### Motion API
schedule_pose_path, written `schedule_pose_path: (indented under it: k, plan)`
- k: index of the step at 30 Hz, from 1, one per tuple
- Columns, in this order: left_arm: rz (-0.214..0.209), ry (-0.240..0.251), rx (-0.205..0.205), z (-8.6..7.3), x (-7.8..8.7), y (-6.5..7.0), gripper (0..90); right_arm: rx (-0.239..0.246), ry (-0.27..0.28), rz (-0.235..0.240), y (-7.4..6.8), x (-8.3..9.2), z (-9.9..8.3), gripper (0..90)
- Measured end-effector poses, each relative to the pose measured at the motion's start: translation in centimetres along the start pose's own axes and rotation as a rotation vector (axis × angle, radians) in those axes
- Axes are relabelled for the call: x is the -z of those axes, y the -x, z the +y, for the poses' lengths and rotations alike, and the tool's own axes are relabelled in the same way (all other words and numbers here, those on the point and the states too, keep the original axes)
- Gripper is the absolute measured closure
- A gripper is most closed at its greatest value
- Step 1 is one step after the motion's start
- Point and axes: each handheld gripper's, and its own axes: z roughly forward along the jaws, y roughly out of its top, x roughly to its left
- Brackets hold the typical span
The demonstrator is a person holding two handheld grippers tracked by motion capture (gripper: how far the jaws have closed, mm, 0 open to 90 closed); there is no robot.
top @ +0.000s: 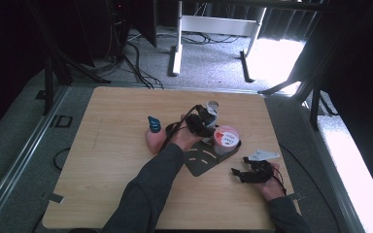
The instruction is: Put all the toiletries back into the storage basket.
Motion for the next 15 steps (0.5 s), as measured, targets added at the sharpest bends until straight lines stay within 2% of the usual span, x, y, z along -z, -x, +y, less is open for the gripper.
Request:
schedule_pose_path:
  k: [4, 15]
  plan:
    - [0.002, -0.004, -0.003, 0.3, -0.3, -0.1, 54.9, -0.001, 0.000, 0.002, 0.0, 0.0, 0.0, 25.5]
    - [0.008, 0.004, 0.022, 0.4, -1.5, -0.4, 54.9, 0.000, 0.000, 0.001, 0.0, 0.0, 0.0, 25.4]
